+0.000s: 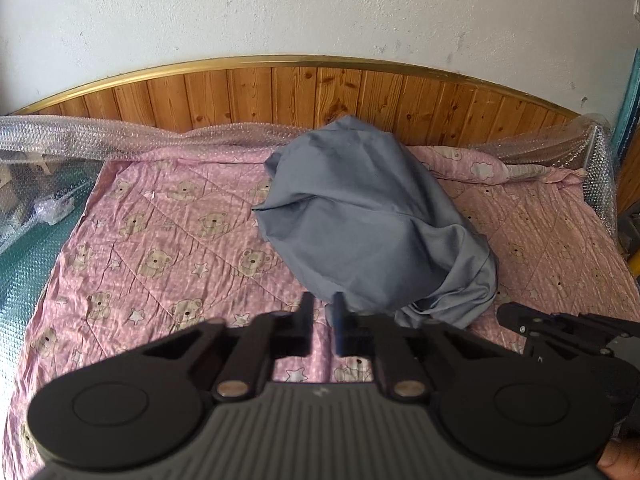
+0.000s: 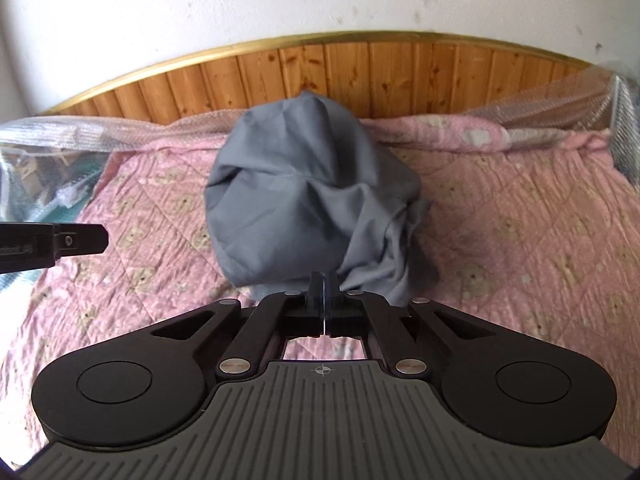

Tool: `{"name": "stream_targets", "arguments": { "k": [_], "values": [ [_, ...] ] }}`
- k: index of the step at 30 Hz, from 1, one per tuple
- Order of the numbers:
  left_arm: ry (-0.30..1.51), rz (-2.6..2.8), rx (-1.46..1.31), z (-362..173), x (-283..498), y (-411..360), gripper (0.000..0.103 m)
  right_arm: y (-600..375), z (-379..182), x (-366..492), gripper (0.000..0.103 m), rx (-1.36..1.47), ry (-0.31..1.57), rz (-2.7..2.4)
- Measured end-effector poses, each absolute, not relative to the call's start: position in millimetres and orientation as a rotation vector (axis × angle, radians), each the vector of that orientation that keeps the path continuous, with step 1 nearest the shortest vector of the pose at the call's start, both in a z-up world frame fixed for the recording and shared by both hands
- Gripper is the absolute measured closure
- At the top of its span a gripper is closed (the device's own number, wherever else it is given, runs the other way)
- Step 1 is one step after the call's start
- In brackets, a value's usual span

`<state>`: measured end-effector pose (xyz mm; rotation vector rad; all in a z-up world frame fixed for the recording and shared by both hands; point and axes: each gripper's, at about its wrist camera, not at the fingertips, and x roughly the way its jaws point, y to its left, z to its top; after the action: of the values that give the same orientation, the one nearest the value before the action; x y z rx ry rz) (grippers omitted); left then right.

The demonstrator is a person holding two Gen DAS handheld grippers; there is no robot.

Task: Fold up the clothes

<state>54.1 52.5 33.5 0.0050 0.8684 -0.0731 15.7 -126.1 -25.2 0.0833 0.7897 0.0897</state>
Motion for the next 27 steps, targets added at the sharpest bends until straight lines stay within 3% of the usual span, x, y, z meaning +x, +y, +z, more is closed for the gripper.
{"name": "stream_targets", "arguments": {
  "k": [5, 6, 7, 8, 9, 11, 15, 17, 18, 19, 20, 21, 23, 27],
  "values": [
    [0.897, -0.05, -0.009, 20.2, 80.1, 52.4, 0.102, -134.5, -32.8, 37.5, 0.103, 0.087, 0.801, 0.118],
    [0.907, -0.04, -0.026, 17.5, 86.0, 53.8, 0.092, -136.1, -35.3, 42.8, 0.099, 0.076, 0.81, 0.119],
    [0.918, -0.026, -0.055, 14.3, 92.4, 56.4, 0.079, -138.2, -37.6, 48.4, 0.092, 0.065, 0.816, 0.12],
    [0.923, -0.013, -0.088, 11.0, 98.1, 60.3, 0.034, -141.0, -38.5, 53.8, 0.069, 0.052, 0.802, 0.112],
    [0.925, 0.001, -0.12, 8.0, 103.4, 64.6, 0.003, -144.1, -38.4, 59.2, 0.034, 0.036, 0.772, 0.098],
    [0.925, 0.022, -0.171, 2.2, 113.7, 73.2, 0.0, -150.4, -38.2, 70.1, 0.01, 0.004, 0.71, 0.071],
    [0.991, 0.084, -0.217, -19.8, 138.1, 83.6, 0.0, -160.9, -67.4, 124.7, 0.005, -0.075, 0.735, 0.046],
    [1.025, 0.114, -0.231, -33.3, 146.6, 85.0, 0.0, -165.5, -93.0, 155.9, 0.009, -0.096, 0.798, 0.064],
    [1.044, 0.124, -0.238, -40.3, 149.9, 85.3, 0.0, -168.3, -111.5, 170.6, 0.029, -0.078, 0.863, 0.104],
    [1.064, 0.128, -0.244, -46.8, 151.7, 84.8, 0.0, -175.2, -117.7, 177.4, 0.042, -0.051, 0.889, 0.13],
    [1.075, 0.131, -0.246, -51.3, 151.9, 83.9, 0.0, -188.0, -106.7, 173.2, 0.074, -0.01, 0.863, 0.136],
    [1.08, 0.133, -0.246, -55.0, 151.5, 82.8, 0.0, -200.8, -95.8, 169.0, 0.087, 0.03, 0.837, 0.142],
    [1.079, 0.144, -0.246, -58.8, 150.1, 82.9, 0.0, -226.3, -73.8, 160.7, 0.097, 0.109, 0.785, 0.153],
    [1.036, 0.174, -0.296, -55.5, 142.2, 89.2, 0.0, -277.4, -30.0, 144.0, 0.099, 0.267, 0.677, 0.174]
  ]
}}
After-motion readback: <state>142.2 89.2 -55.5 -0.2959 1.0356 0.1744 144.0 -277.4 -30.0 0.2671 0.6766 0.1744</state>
